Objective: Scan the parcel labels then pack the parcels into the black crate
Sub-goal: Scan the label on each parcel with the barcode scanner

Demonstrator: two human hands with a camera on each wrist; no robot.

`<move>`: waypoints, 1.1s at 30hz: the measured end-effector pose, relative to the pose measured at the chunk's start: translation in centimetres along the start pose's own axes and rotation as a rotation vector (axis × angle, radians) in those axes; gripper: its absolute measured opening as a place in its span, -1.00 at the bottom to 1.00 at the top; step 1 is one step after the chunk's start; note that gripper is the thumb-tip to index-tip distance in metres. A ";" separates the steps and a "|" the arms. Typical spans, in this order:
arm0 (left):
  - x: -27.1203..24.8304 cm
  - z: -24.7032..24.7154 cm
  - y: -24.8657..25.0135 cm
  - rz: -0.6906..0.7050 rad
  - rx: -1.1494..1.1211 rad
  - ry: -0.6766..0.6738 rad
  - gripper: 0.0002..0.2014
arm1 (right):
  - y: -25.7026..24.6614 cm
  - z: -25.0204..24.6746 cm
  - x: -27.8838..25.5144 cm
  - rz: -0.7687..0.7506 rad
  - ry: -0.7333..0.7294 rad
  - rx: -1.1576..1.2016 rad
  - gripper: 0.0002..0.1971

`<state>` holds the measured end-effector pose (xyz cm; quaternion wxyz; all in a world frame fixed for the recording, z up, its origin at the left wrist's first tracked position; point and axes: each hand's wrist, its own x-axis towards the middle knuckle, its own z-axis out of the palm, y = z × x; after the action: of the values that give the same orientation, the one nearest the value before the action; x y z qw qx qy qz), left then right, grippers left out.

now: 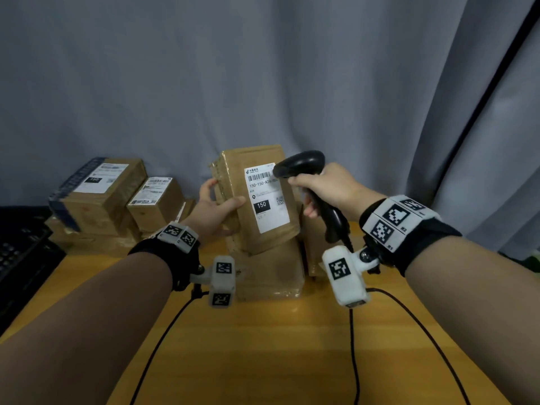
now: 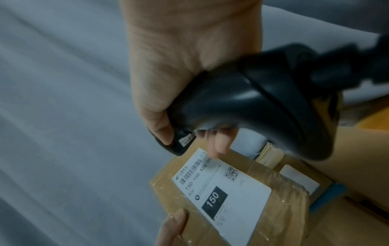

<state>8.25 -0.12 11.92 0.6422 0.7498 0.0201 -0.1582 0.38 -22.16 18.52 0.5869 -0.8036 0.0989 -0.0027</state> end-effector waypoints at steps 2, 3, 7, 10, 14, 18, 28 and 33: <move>0.4 -0.3 0.0 0.004 0.005 0.020 -0.17 | -0.2 0.4 0.2 -0.004 0.004 -0.004 -0.73; 0.5 -0.4 0.0 0.002 0.014 0.028 -0.17 | -0.3 0.6 0.4 -0.004 0.009 -0.001 -0.73; 0.7 -0.6 0.2 -0.012 0.061 0.019 -0.15 | -0.5 1.3 1.0 -0.004 -0.006 -0.012 -0.72; 0.8 -0.6 0.0 -0.032 0.059 0.014 -0.14 | -0.5 1.4 1.3 -0.027 -0.025 -0.036 -0.70; 1.0 -0.6 -0.3 -0.051 0.024 0.016 -0.15 | -0.3 1.3 1.3 -0.025 -0.034 -0.024 -0.72; 1.3 -0.5 -0.6 -0.061 0.023 0.023 -0.14 | 0.3 1.1 1.3 0.002 -0.035 -0.030 -0.71; 1.9 0.1 -0.9 -0.084 0.054 0.017 -0.14 | 1.2 0.8 1.2 0.034 -0.019 -0.012 -0.72; 1.9 0.4 -1.0 -0.080 0.071 0.007 -0.14 | 1.2 1.0 1.2 0.029 -0.008 -0.012 -0.73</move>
<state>9.72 -0.66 10.44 0.6084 0.7711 0.0466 -0.1816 1.54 -21.74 16.97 0.5822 -0.8058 0.1080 0.0095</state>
